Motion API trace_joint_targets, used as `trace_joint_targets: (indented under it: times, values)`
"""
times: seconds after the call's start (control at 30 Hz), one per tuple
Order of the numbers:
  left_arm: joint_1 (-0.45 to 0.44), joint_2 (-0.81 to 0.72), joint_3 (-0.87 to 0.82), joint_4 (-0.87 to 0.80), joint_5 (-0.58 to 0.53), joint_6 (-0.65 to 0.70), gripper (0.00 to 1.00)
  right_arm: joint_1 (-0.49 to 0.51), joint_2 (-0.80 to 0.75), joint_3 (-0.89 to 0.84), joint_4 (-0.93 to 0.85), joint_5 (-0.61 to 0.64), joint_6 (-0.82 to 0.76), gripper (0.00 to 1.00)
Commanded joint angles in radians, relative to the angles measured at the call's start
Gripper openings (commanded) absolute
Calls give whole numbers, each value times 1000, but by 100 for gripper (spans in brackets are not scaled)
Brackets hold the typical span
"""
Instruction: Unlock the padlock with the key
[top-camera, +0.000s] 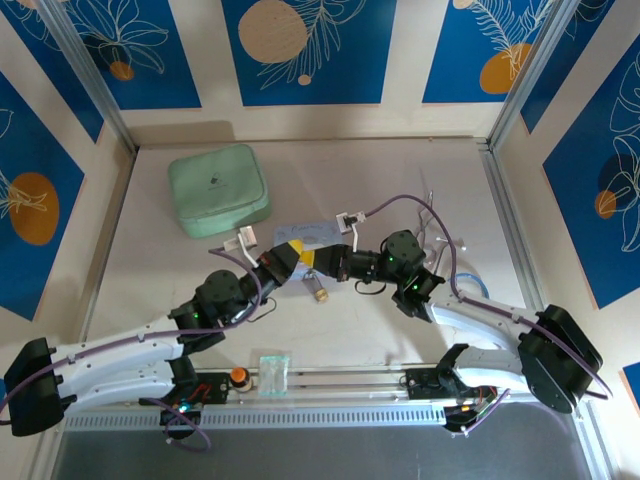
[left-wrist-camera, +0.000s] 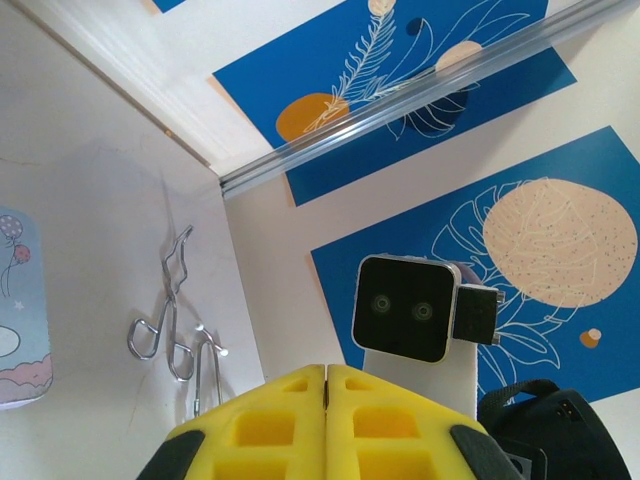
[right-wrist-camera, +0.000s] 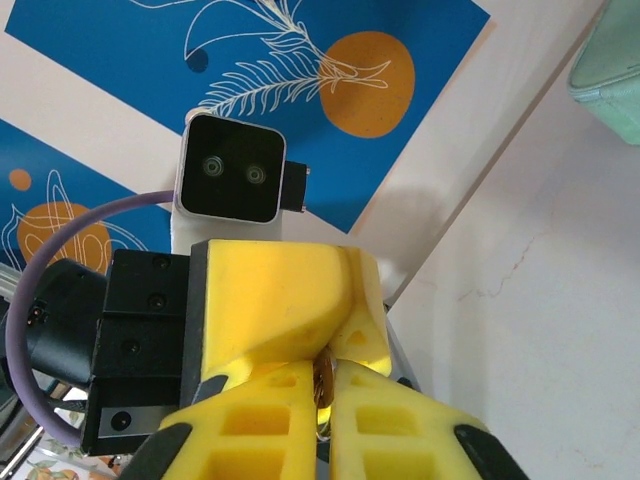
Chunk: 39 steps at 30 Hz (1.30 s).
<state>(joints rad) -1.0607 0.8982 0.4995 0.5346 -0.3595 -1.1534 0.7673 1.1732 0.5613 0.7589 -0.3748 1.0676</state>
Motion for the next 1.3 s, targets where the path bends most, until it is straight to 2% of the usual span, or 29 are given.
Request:
trace_joint_targets:
  times: [0.0,0.1,0.13,0.2,0.3,0.5,0.7,0.93,1.1,1.27]
  values:
    - [-2,-8,21,4,21,-5,0,-8,-2,-13,36,-21,-4,2]
    - [-1,-13,26,-15,15,1,0,-15,-14,-30,19,-28,-4,0]
    - [-1,-19,29,-25,9,7,11,-18,-22,-37,6,-26,-6,0]
    - [1,-33,30,-45,-13,23,43,-24,-49,-58,-33,-14,-16,0]
    - [2,-64,49,-109,-47,68,63,-28,-93,-86,-96,9,-35,0]
    - [5,-103,124,-308,-91,167,79,-28,-185,-124,-213,42,-71,0]
    - [5,-33,181,-471,-70,250,97,-49,-253,-151,-320,51,-91,0]
    - [-1,195,316,-780,-83,238,91,-171,-260,-173,-568,13,-123,0]
    - [-18,355,322,-792,-79,149,77,-246,-279,-194,-753,30,-163,0]
    - [-28,524,346,-738,-56,108,71,-261,-280,-188,-851,46,-214,0]
